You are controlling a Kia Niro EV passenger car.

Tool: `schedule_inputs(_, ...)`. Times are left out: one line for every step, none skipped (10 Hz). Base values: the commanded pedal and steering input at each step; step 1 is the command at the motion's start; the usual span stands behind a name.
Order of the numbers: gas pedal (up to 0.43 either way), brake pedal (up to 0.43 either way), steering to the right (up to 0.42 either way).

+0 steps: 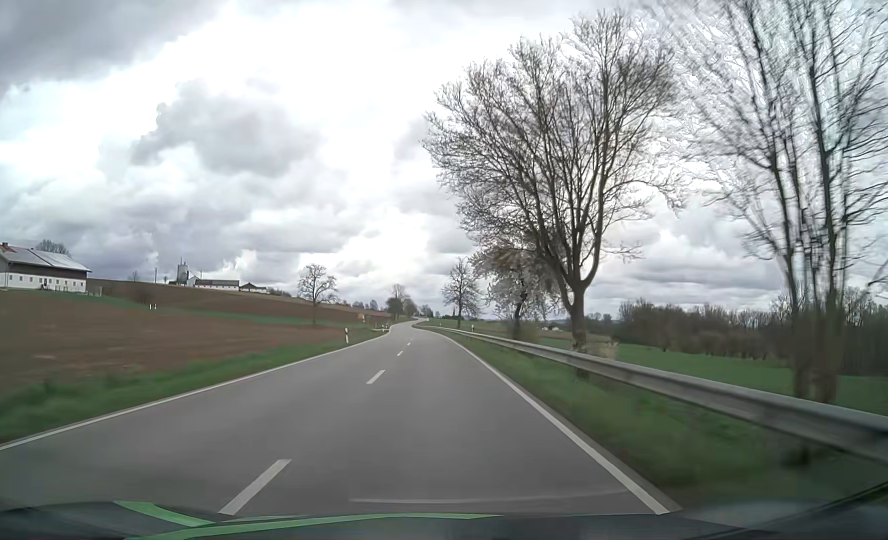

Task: Follow the waypoints while adhering to traffic rules and regulations

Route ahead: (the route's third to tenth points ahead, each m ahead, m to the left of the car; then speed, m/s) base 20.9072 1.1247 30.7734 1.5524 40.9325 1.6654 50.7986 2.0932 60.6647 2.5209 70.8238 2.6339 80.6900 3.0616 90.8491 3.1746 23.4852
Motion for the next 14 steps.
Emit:
schedule_inputs(0.22,0.0,-0.005)
schedule_inputs(0.22,0.0,-0.005)
schedule_inputs(0.22,0.0,-0.004)
schedule_inputs(0.22,0.0,-0.003)
schedule_inputs(0.22,0.0,-0.002)
schedule_inputs(0.22,0.0,-0.001)
schedule_inputs(0.22,0.0,-0.001)
schedule_inputs(0.22,0.0,-0.001)
schedule_inputs(0.22,0.0,-0.001)
schedule_inputs(0.22,0.0,-0.002)
schedule_inputs(0.22,0.0,-0.002)
schedule_inputs(0.22,0.0,-0.002)
schedule_inputs(0.22,0.0,-0.002)
schedule_inputs(0.22,0.0,-0.003)
